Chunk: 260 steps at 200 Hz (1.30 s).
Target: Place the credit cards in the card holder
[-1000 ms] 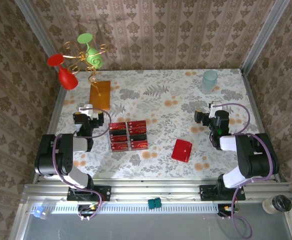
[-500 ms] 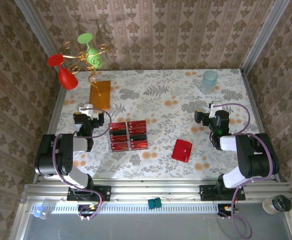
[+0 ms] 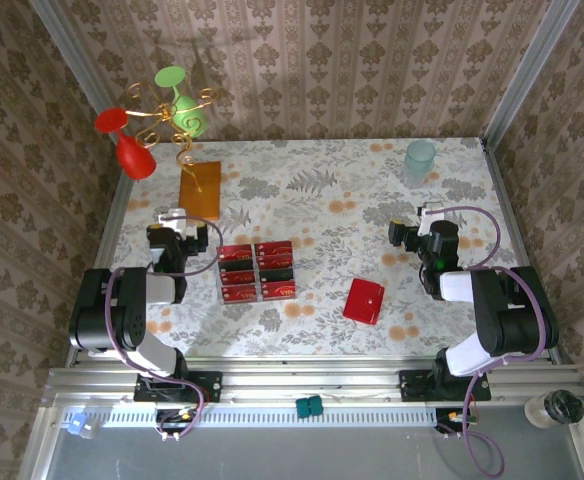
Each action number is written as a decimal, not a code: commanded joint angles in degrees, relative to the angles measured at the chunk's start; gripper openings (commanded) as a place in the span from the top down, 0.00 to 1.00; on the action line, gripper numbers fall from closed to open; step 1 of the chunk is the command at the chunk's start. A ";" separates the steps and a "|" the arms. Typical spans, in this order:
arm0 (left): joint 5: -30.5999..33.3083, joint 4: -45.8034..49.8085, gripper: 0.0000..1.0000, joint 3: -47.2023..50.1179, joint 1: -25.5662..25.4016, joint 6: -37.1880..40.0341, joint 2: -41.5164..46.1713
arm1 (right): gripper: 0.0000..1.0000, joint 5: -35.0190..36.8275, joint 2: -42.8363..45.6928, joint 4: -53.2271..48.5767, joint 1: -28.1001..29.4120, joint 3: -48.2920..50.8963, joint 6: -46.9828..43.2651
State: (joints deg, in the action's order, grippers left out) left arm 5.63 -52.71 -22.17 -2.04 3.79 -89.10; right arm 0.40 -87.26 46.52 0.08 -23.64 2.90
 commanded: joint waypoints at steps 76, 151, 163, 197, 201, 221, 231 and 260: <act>16.65 25.12 0.00 -7.81 -0.77 -8.32 16.27 | 0.00 1.34 17.56 -39.51 -0.54 -17.89 13.73; -2.80 68.87 0.00 -17.92 -3.27 -40.49 35.33 | 0.09 -14.14 20.64 -57.05 7.01 -24.20 19.04; -4.24 70.64 0.00 -15.31 -5.56 -42.53 37.74 | 0.11 -11.98 20.34 -59.97 12.11 -24.44 17.44; -4.19 73.53 0.00 -8.33 -12.26 -46.37 45.55 | 0.11 -2.88 18.43 -62.91 29.51 -22.96 16.48; -4.09 73.36 0.00 -7.50 -12.86 -46.75 46.42 | 0.11 -1.75 17.87 -62.87 31.44 -22.74 16.72; -3.00 72.64 0.00 -3.94 -15.10 -48.49 50.21 | 0.11 2.84 14.10 -62.38 39.79 -22.37 17.56; -3.09 71.19 0.00 -2.13 -15.61 -49.08 51.52 | 0.12 4.50 11.67 -62.18 43.67 -22.80 17.61; -7.10 63.80 0.00 1.71 -15.98 -48.00 50.51 | 0.13 8.00 5.47 -60.94 49.82 -23.84 17.66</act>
State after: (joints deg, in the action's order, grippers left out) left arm 1.76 16.67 -22.85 -17.67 -43.05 -37.76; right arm 2.20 -77.80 -13.19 46.72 -46.24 20.80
